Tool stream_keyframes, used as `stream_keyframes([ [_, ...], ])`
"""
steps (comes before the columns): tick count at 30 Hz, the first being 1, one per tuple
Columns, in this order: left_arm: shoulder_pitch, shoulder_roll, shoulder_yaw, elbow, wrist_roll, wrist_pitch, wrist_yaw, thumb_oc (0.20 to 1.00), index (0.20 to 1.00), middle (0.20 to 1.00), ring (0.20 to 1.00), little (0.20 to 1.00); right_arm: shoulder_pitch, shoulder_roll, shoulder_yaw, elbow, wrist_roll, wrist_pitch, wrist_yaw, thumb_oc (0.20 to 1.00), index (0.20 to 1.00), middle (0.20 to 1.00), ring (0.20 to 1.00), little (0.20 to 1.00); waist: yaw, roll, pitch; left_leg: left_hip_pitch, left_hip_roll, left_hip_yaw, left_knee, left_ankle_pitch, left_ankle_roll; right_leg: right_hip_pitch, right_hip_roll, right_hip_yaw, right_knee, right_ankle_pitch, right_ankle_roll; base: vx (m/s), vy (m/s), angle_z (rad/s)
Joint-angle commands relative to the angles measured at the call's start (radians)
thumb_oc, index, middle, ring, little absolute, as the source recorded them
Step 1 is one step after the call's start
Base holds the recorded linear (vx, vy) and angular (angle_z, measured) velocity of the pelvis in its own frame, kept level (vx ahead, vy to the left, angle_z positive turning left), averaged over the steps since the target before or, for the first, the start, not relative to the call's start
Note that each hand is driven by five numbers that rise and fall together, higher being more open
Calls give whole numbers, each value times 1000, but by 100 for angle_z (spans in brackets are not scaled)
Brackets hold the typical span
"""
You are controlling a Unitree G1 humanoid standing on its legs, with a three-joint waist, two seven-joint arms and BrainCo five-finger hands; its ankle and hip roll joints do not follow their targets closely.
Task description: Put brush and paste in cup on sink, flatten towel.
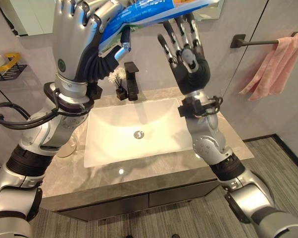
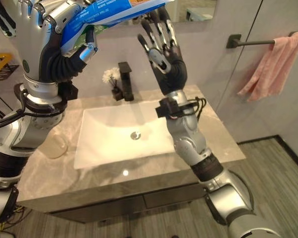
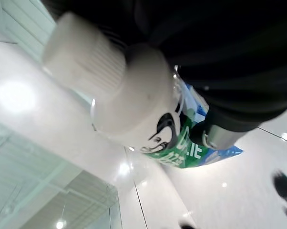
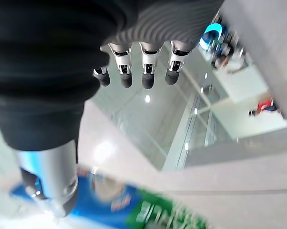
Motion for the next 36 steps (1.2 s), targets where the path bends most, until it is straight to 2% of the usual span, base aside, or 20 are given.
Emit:
stream_keyframes([
  [1,-125,14,-10,79,-50,24,40,200,200,200,200,200,-140,20,12,-15,4,-63,8,1000,1000,1000,1000,1000,22,-21,-39,104,26,31,4,-79,-36,-9,-30,-11,-1,49,24,0,0,0],
  [12,-94,-5,-59,135,-116,-2,-7,200,200,200,200,200,-229,91,56,3,33,-59,11,1000,1000,1000,1000,1000,31,-38,-38,108,27,27,4,-80,-33,-2,-26,-17,-1,47,21,4,2,1],
  [20,-62,-14,-63,147,-141,-4,-35,200,200,200,200,200,-204,100,57,17,54,-52,8,1000,1000,1000,1000,1000,36,-53,-32,106,27,26,4,-82,-28,-5,-26,-19,-1,47,22,5,3,3],
  [21,-54,-13,-59,143,-139,-3,-36,200,200,200,200,200,-195,100,52,17,58,-52,5,846,846,846,846,846,38,-55,-31,106,28,27,4,-83,-28,-5,-26,-20,-1,47,22,0,0,0],
  [22,-46,-14,-57,142,-139,-3,-38,200,200,200,200,200,-188,105,48,21,61,-53,1,642,642,642,642,642,39,-57,-31,106,28,28,4,-84,-28,-5,-26,-20,-1,47,22,0,0,0],
  [23,-43,-16,-58,146,-139,-1,-40,200,200,200,200,200,-182,109,45,26,63,-54,-3,642,642,642,642,642,39,-58,-29,106,28,27,4,-85,-28,-6,-27,-19,-1,47,22,0,0,0],
  [24,-40,-16,-57,146,-139,-1,-41,200,200,200,200,200,-178,112,44,29,65,-55,-6,369,369,369,369,369,40,-60,-29,106,28,28,4,-85,-27,-6,-27,-19,-1,47,22,0,0,0],
  [25,-34,-18,-57,143,-140,-2,-44,200,200,200,200,200,-167,119,41,29,70,-55,-10,235,235,235,235,235,41,-63,-26,106,28,28,4,-85,-26,-6,-27,-18,-1,48,22,0,0,0],
  [26,-31,-17,-54,141,-140,-1,-44,200,200,200,200,200,-165,119,39,28,68,-56,-11,200,200,200,200,200,42,-63,-26,107,28,28,4,-86,-26,-6,-27,-18,-1,48,22,0,0,0],
  [36,24,-35,-19,120,-144,-8,-46,200,200,200,200,200,-132,116,30,22,57,-58,-15,200,200,200,200,200,47,-72,-25,109,25,26,4,-82,-23,-2,-27,-23,-1,50,17,0,0,0],
])
